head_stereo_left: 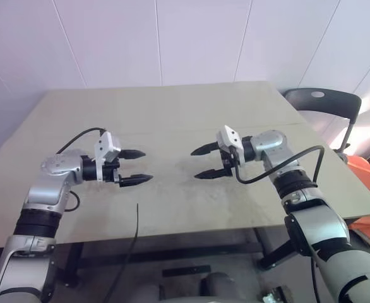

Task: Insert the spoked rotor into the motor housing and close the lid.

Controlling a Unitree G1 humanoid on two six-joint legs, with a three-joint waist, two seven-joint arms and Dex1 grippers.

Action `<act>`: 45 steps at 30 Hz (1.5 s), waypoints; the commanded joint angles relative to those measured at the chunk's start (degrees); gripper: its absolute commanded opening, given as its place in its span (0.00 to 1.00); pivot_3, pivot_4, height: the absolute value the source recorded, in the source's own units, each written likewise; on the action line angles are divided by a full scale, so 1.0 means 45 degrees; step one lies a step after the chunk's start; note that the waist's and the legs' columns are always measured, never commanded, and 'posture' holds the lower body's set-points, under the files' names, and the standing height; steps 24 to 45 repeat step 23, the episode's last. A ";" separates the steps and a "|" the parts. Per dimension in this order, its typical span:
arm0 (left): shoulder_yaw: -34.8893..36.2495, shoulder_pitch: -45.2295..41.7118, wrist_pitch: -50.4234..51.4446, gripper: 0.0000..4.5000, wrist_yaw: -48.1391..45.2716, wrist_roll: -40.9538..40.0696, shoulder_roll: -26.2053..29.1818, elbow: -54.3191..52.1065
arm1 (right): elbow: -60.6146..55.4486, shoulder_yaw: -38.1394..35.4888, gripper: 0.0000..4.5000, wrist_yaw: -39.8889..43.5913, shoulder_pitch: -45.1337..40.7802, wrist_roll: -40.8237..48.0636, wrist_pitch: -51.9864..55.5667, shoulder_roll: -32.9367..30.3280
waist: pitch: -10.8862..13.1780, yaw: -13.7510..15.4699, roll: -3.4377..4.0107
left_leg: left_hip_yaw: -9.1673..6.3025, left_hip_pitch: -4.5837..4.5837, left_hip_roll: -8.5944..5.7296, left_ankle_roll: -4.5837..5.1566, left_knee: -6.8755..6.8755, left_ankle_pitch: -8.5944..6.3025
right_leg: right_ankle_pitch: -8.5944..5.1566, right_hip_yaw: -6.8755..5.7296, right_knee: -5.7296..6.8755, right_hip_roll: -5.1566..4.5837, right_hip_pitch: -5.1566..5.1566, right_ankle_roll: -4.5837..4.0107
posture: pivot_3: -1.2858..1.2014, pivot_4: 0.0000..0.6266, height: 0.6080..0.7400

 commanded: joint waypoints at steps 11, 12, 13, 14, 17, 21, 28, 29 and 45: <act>0.0323 -0.0159 0.0053 0.99 0.0089 -0.0159 0.0151 -0.0366 | 0.0068 -0.0181 0.84 -0.0143 -0.0475 -0.0018 -0.0178 0.0081 | 0.0000 0.0000 0.0000 | 0.0000 -0.0001 0.0000 0.0000 0.0000 0.0000 | 0.0000 0.0001 0.0000 -0.0001 0.0000 0.0000 | 0.52 0.00 1.00; 0.0326 -0.0168 0.0062 0.99 0.0085 -0.0165 0.0156 -0.0365 | 0.0074 -0.0182 0.84 -0.0148 -0.0481 -0.0018 -0.0169 0.0082 | 0.0000 0.0000 0.0000 | 0.0000 -0.0001 0.0000 0.0000 0.0000 0.0000 | 0.0000 0.0001 0.0000 0.0000 0.0000 0.0000 | 0.52 0.00 1.00; 0.0325 -0.0185 0.0065 0.99 0.0082 -0.0164 0.0157 -0.0351 | 0.0093 -0.0182 0.84 -0.0157 -0.0493 -0.0024 -0.0169 0.0084 | 0.0000 -0.0001 0.0000 | 0.0000 -0.0001 0.0000 0.0000 0.0000 0.0000 | 0.0000 0.0001 0.0000 -0.0001 0.0000 0.0000 | 0.52 0.00 1.00; 0.0322 -0.0203 0.0054 0.99 0.0084 -0.0154 0.0155 -0.0331 | 0.0118 -0.0180 0.84 -0.0163 -0.0505 -0.0033 -0.0170 0.0084 | 0.0000 -0.0001 0.0000 | 0.0000 -0.0001 -0.0001 0.0000 0.0000 0.0000 | 0.0000 0.0000 0.0000 0.0000 0.0000 0.0000 | 0.52 0.00 1.00; 0.0330 -0.0223 0.0057 0.99 0.0088 -0.0162 0.0146 -0.0317 | 0.0171 -0.0182 0.84 -0.0172 -0.0523 -0.0039 -0.0157 0.0091 | 0.0000 -0.0002 0.0000 | 0.0000 -0.0001 0.0000 0.0000 0.0000 0.0000 | 0.0000 0.0001 0.0001 -0.0001 0.0000 0.0000 | 0.52 0.00 1.00; 0.0335 -0.0197 0.0052 0.99 0.0115 -0.0160 0.0138 -0.0346 | 0.0043 -0.0136 0.84 0.0035 -0.0534 0.0028 0.0287 0.0073 | 0.0000 -0.0002 0.0000 | -0.0001 -0.0001 -0.0001 0.0000 0.0000 0.0000 | 0.0000 0.0001 0.0001 -0.0001 -0.0001 0.0000 | 0.52 0.00 1.00; 0.0326 -0.0203 0.0042 0.99 0.0113 -0.0142 0.0152 -0.0332 | -0.0007 -0.0062 0.84 0.0102 -0.0471 -0.0053 0.0242 0.0038 | 0.0000 -0.0001 0.0000 | 0.0000 -0.0001 0.0000 0.0000 0.0000 0.0000 | 0.0000 0.0001 0.0001 -0.0001 0.0000 0.0000 | 0.52 0.00 1.00; 0.0326 -0.0203 0.0042 0.99 0.0113 -0.0142 0.0152 -0.0332 | -0.0007 -0.0062 0.84 0.0102 -0.0471 -0.0053 0.0242 0.0038 | 0.0000 -0.0001 0.0000 | 0.0000 -0.0001 0.0000 0.0000 0.0000 0.0000 | 0.0000 0.0001 0.0001 -0.0001 0.0000 0.0000 | 0.52 0.00 1.00; 0.0326 -0.0203 0.0042 0.99 0.0113 -0.0142 0.0152 -0.0332 | -0.0007 -0.0062 0.84 0.0102 -0.0471 -0.0053 0.0242 0.0038 | 0.0000 -0.0001 0.0000 | 0.0000 -0.0001 0.0000 0.0000 0.0000 0.0000 | 0.0000 0.0001 0.0001 -0.0001 0.0000 0.0000 | 0.52 0.00 1.00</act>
